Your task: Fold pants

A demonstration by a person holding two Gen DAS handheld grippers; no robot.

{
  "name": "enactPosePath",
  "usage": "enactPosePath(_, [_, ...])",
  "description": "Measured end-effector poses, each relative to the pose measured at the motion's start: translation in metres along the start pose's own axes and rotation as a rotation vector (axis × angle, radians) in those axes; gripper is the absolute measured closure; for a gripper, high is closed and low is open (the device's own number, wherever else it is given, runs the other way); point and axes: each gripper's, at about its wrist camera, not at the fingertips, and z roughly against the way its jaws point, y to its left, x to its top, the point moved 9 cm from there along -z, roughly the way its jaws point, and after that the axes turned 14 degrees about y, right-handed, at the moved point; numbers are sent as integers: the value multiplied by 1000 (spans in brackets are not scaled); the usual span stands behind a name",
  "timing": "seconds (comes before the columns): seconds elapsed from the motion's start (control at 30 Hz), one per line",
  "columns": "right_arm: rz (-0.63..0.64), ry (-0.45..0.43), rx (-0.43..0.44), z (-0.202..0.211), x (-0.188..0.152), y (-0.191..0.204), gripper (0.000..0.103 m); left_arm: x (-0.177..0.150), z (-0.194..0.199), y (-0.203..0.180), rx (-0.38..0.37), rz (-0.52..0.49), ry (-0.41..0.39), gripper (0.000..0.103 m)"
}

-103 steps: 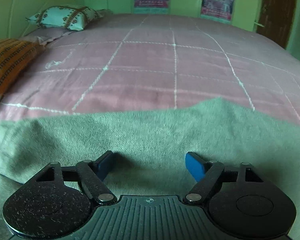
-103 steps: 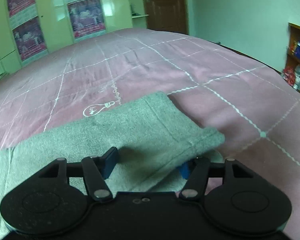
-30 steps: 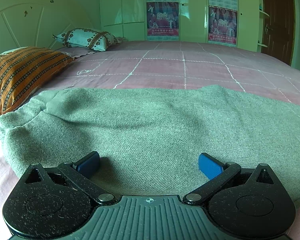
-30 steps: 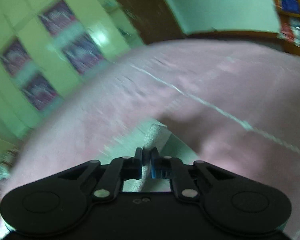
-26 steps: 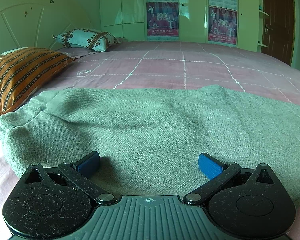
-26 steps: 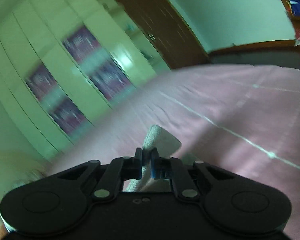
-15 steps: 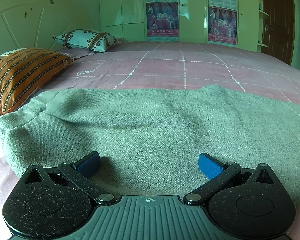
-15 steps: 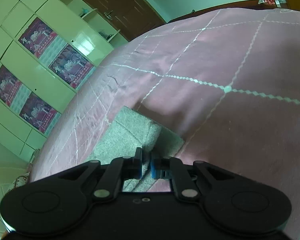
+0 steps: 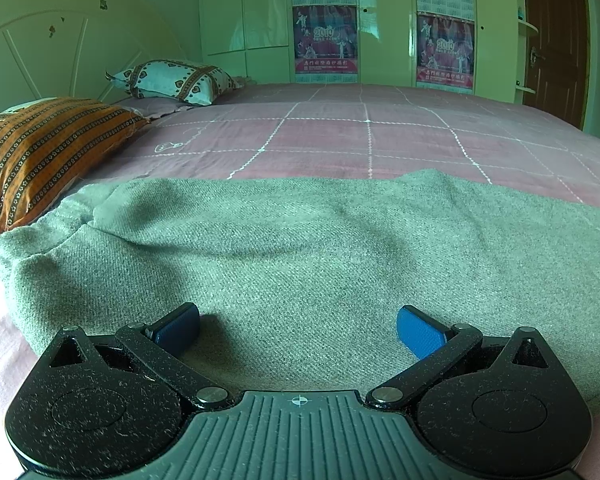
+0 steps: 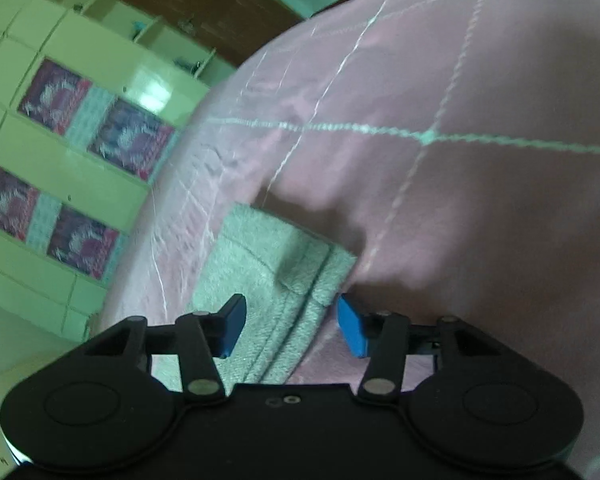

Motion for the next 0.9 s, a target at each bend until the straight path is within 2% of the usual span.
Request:
enactPosePath(0.03, [17, 35, -17, -6, 1, 3, 101, 0, 0, 0, 0, 1, 0, 0])
enactPosePath(0.07, [24, 43, -8, -6, 2, 9, 102, 0, 0, 0, -1, 0, 0, 0])
enactPosePath(0.17, [195, -117, 109, 41, 1, 54, 102, 0, 0, 0, 0, -1, 0, 0])
enactPosePath(0.23, [233, -171, 88, 54, -8, 57, 102, 0, -1, 0, 0, -1, -1, 0])
enactPosePath(0.27, [194, -145, 38, 42, -9, 41, 102, 1, -1, 0, -1, -1, -1, 0])
enactPosePath(0.33, [55, -20, -39, 8, -12, 1, 102, 1, -1, 0, -4, 0, 2, 0])
enactPosePath(0.37, [25, -3, -15, 1, -15, -7, 101, 2, -1, 1, -6, 2, 8, 0])
enactPosePath(0.43, [70, -25, -15, 4, -16, 0, 100, 7, 8, -4, 26, 11, 25, 0])
enactPosePath(0.47, [76, -24, -15, 5, -16, 3, 99, 12, 16, -13, -3, 43, 7, 0])
enactPosePath(0.5, [81, -14, -14, 4, -17, 5, 98, 16, 27, -29, -45, 72, -22, 0])
enactPosePath(0.57, [80, -5, -4, 5, -17, 6, 90, 21, 43, -78, -83, 60, -41, 0])
enactPosePath(0.7, [104, -2, 15, 10, -22, 6, 88, 10, 55, -209, -205, -8, 29, 0])
enactPosePath(0.8, [108, -20, 51, 17, -21, 0, 88, -4, 60, -290, -183, -63, 73, 0])
enactPosePath(0.9, [122, -29, 83, 24, -22, -5, 88, -12, 67, -332, -190, -90, 78, 0])
